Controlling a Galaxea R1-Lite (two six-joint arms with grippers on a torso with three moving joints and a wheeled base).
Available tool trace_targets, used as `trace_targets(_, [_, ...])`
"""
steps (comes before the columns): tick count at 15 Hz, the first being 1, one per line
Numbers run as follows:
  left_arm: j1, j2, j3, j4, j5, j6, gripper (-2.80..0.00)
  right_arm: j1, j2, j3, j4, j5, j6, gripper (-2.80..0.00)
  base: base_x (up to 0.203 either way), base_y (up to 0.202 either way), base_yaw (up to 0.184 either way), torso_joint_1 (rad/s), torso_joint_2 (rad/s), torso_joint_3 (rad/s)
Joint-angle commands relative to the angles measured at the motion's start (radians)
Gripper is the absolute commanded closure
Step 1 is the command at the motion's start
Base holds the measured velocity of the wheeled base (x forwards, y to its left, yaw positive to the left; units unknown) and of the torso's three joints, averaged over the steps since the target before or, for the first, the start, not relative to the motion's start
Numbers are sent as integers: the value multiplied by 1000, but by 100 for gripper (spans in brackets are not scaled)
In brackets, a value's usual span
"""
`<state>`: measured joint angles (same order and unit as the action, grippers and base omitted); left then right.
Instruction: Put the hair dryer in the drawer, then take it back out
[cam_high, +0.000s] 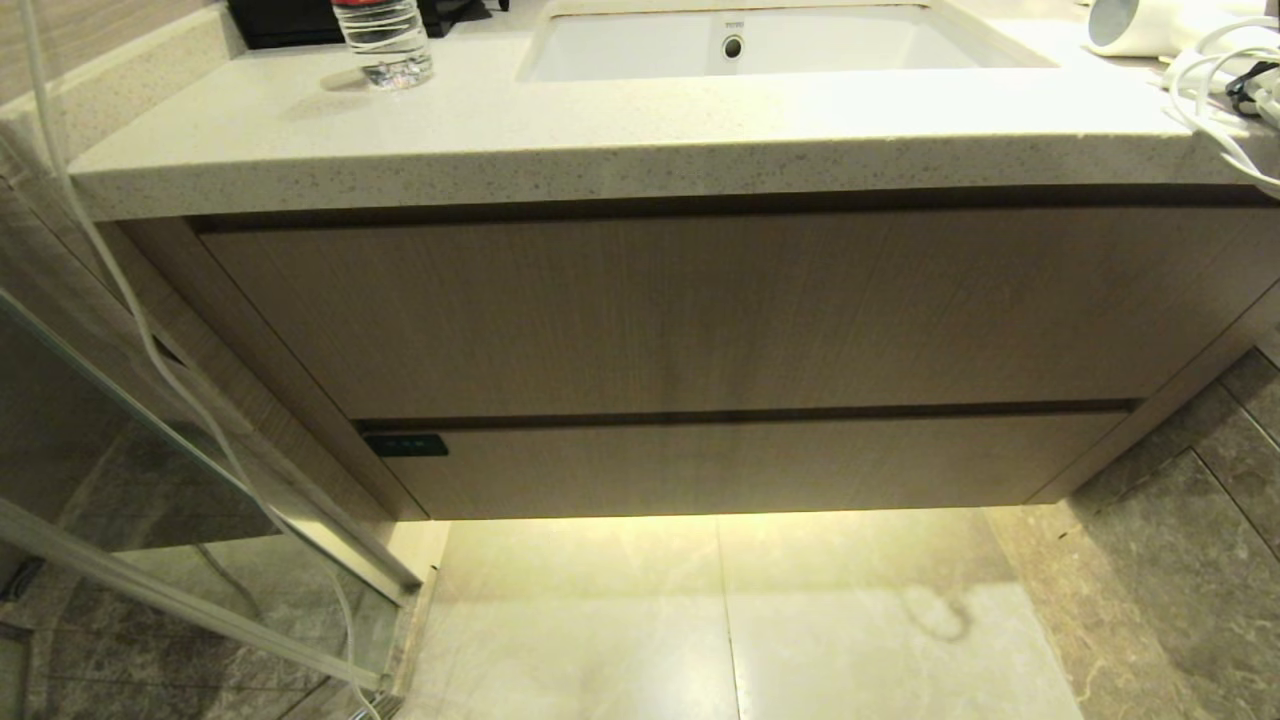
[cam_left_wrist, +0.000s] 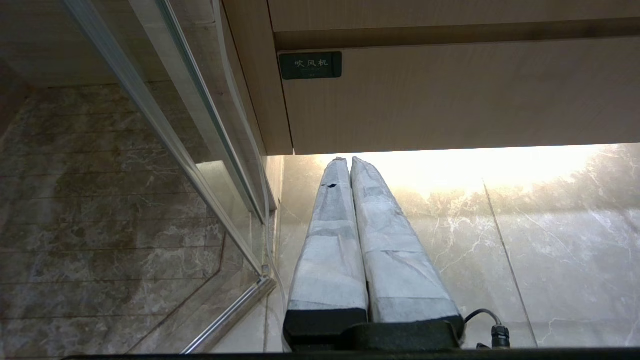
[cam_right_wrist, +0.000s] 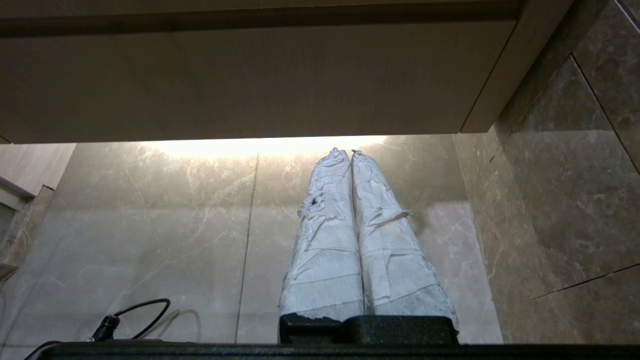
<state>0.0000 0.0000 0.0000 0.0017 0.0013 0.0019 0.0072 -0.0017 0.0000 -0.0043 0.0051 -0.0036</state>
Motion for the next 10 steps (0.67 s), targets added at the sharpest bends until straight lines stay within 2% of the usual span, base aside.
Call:
trace_targets(1, [0, 0, 0, 0, 0, 1, 0, 0, 3, 0, 1, 0, 2, 0, 0, 0, 0, 0, 0, 0])
trace_targets(10, [0, 0, 0, 0, 0, 0, 0, 0, 3, 0, 1, -1, 2, 0, 0, 0, 0, 0, 0, 0])
